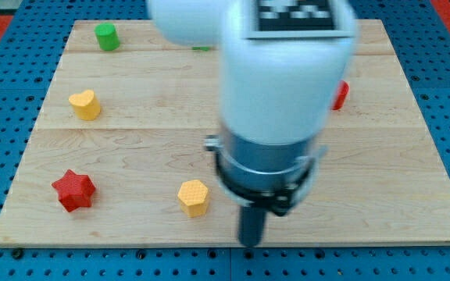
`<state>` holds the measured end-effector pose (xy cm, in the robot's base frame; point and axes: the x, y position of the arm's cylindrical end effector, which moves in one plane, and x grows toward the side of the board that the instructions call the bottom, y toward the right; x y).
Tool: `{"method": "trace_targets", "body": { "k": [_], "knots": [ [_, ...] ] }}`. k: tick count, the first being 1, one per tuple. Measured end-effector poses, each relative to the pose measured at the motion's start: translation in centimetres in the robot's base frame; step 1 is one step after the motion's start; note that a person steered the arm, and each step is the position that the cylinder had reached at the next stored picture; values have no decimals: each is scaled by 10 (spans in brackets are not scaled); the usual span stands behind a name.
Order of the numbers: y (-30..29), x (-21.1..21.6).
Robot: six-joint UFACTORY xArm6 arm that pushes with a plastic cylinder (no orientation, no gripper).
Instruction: Slide the hexagon to the bottom left of the red circle
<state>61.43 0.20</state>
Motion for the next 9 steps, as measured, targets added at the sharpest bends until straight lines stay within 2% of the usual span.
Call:
{"method": "trace_targets", "body": {
  "k": [1,2,4,5,6,7,8,9],
  "knots": [
    [-49,-4],
    [-53,-10],
    [-40,-38],
    [-10,-84],
    [0,-66],
    [-11,-29],
    [-61,-41],
    [-67,-64]
  ]
}}
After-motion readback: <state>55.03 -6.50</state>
